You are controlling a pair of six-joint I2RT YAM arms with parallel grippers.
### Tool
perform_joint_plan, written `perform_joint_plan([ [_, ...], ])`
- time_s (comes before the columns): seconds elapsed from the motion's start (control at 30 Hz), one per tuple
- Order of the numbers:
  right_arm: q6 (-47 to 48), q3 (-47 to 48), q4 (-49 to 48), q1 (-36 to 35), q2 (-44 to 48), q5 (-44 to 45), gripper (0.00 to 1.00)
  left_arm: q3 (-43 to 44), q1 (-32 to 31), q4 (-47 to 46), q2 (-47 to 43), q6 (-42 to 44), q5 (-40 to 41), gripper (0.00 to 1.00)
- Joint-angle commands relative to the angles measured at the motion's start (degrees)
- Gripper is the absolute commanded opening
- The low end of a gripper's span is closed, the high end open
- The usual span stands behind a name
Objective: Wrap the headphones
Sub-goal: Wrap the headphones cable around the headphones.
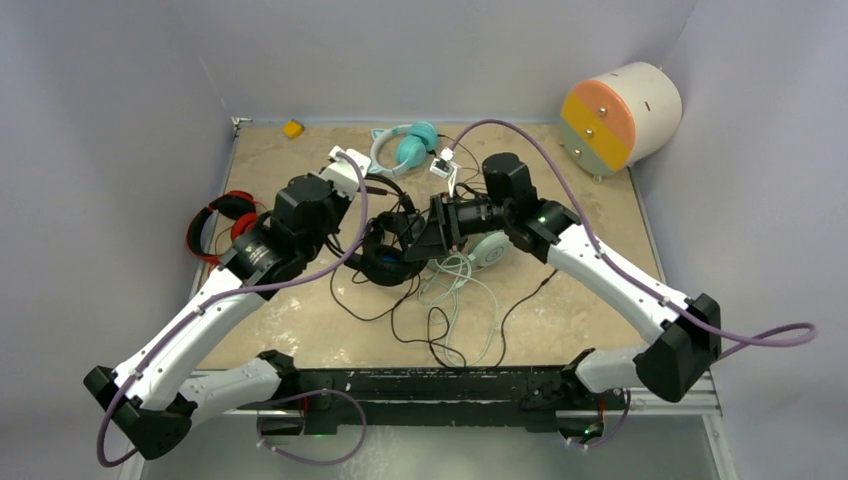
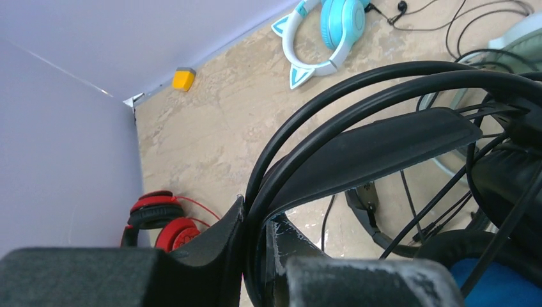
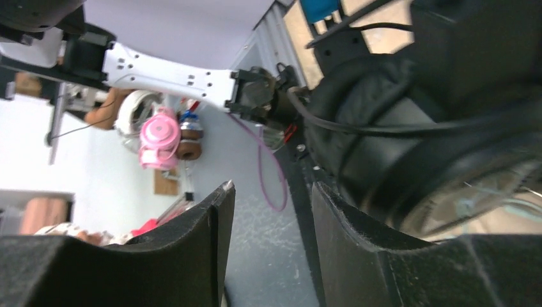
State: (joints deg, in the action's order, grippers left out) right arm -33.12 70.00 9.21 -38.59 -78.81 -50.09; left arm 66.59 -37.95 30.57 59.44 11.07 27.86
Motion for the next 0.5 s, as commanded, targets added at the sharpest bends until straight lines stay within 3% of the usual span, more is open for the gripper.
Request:
perform_joint_plan([
  [0.0, 5.94, 1.25, 4.27, 0.30, 5.70, 10.91, 0.51, -0.11, 0.11, -6.07, -3.43, -4.22, -0.45, 0.00],
  [0.17, 11.04, 0.11, 8.58, 1.22, 9.51, 23.99, 0.49, 3.46, 0.14, -0.23, -3.48, -12.79, -2.31, 0.00],
  [0.33, 11.68, -5.91, 3.96, 2.84, 17.57, 29.81, 0.48, 5.58, 0.17, 5.42, -4.34, -24.07, -1.94, 0.00],
  [0.47, 12.88, -9.76, -0.24, 2.90, 24.08, 33.97, 0.52, 14.45, 0.85, 17.02, 1.52, -33.65, 0.58, 0.00],
])
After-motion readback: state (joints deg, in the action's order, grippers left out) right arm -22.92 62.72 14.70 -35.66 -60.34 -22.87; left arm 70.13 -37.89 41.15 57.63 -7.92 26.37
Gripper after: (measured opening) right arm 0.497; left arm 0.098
